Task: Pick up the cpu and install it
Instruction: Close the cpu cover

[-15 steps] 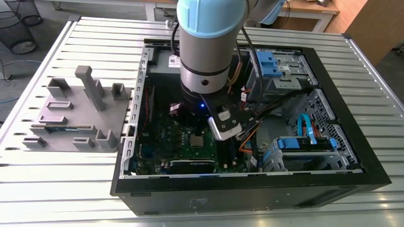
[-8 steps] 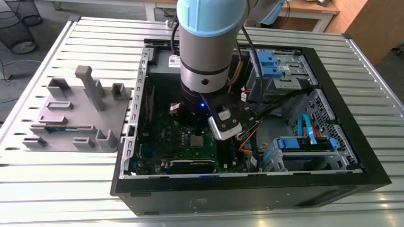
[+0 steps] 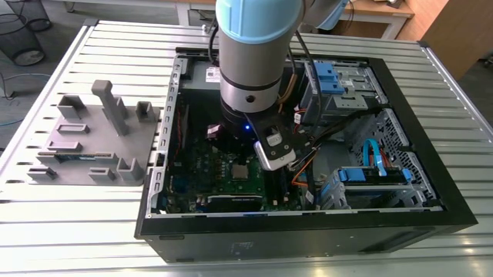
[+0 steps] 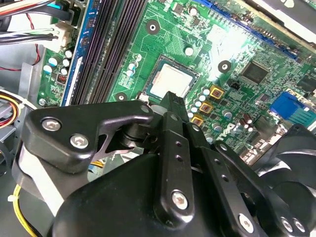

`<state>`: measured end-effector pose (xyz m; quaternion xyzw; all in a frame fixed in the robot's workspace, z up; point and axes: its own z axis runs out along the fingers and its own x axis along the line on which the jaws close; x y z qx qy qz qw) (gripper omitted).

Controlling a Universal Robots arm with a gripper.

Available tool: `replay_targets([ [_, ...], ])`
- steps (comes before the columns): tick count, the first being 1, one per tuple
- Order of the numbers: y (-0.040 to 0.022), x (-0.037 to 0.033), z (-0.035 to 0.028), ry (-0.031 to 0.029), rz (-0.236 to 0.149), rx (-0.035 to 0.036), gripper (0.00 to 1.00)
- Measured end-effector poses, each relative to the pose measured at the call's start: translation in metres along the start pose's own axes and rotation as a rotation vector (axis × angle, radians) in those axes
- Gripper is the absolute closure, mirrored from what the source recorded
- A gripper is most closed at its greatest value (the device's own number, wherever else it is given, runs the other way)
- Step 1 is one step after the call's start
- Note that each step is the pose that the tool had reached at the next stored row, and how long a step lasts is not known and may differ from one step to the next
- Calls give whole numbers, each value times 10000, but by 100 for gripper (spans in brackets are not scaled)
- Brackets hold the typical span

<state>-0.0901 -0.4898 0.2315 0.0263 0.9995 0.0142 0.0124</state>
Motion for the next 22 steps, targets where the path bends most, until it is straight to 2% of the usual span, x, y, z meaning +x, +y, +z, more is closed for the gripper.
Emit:
replay_targets([
  [1, 0, 0, -10, 1, 1, -23, 89],
  [22, 3, -2, -88, 1, 1, -23, 89],
])
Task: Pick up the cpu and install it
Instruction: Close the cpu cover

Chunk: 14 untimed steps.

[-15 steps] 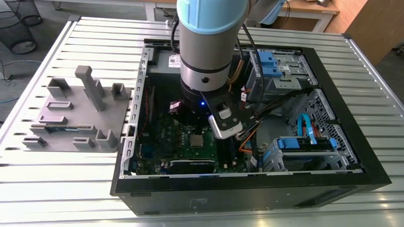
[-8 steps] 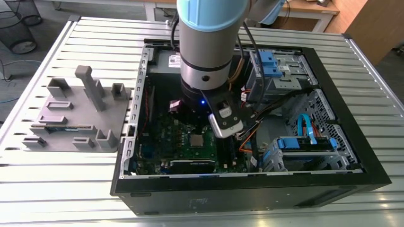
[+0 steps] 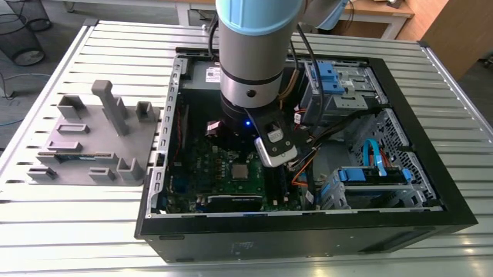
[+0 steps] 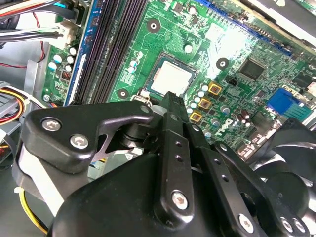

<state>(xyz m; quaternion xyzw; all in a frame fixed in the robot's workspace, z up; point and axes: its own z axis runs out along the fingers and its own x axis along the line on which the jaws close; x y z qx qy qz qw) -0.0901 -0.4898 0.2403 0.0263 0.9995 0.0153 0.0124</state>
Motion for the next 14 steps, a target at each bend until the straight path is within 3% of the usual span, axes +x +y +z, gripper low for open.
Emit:
replay_targets([
  [14, 2, -22, -34, 1, 0, 1, 89],
])
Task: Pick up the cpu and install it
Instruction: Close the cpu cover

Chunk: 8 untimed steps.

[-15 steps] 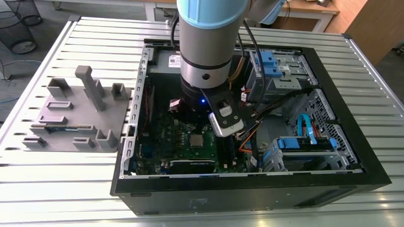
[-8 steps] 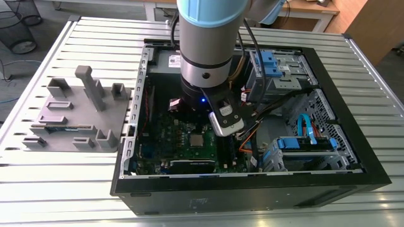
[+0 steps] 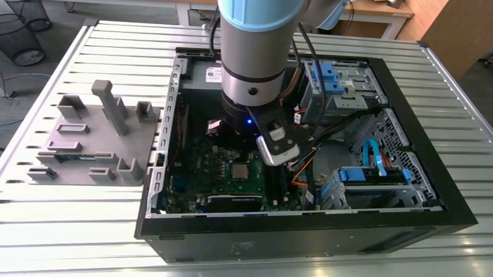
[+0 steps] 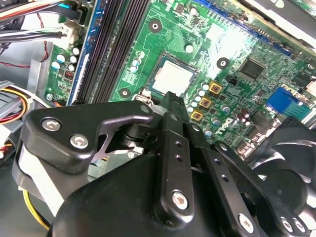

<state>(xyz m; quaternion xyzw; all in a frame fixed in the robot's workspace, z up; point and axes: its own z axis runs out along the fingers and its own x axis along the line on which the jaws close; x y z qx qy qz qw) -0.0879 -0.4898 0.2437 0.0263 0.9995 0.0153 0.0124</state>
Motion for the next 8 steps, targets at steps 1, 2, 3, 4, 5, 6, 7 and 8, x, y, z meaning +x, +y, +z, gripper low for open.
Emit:
replay_targets([
  [1, 0, -6, 0, 0, 0, 0, 89],
  [2, 1, -12, 1, 0, 0, -1, 89],
  [3, 1, -19, 1, 0, 0, -1, 89],
  [4, 1, -25, 1, -1, 0, 0, 89],
  [5, 2, -32, 1, -1, 0, -1, 89],
  [6, 2, -37, 1, 0, 0, -1, 89],
  [7, 2, -42, 1, 0, 0, -1, 89],
  [8, 2, -47, 1, -1, 0, 0, 89],
])
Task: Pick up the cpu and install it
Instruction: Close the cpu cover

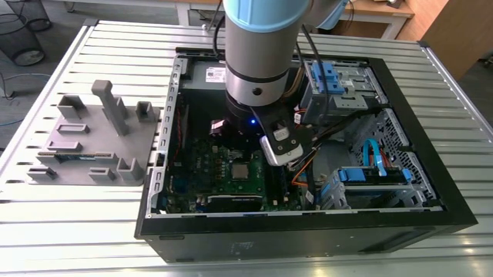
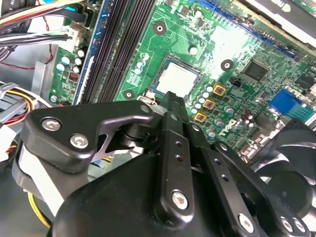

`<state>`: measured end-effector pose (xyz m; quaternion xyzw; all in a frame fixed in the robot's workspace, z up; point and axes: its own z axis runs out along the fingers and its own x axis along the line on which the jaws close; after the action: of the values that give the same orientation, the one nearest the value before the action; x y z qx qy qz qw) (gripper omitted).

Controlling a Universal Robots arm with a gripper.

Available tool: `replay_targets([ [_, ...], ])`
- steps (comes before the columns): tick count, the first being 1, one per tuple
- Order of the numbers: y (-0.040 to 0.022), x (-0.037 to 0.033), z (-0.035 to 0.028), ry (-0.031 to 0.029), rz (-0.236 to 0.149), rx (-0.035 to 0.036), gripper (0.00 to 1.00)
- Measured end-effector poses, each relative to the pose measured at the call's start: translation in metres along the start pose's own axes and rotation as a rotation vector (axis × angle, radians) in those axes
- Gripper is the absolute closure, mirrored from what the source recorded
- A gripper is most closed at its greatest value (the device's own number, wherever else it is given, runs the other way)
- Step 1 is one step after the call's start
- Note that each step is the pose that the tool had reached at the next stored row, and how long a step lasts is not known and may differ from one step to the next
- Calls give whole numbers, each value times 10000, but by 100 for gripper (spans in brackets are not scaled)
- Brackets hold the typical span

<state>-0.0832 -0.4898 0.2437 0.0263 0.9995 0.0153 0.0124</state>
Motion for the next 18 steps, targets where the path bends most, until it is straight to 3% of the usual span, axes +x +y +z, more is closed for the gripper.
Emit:
replay_targets([
  [10, 3, -59, 2, 1, 0, 0, 89],
  [18, 9, -163, 6, 0, 0, -2, 89],
])
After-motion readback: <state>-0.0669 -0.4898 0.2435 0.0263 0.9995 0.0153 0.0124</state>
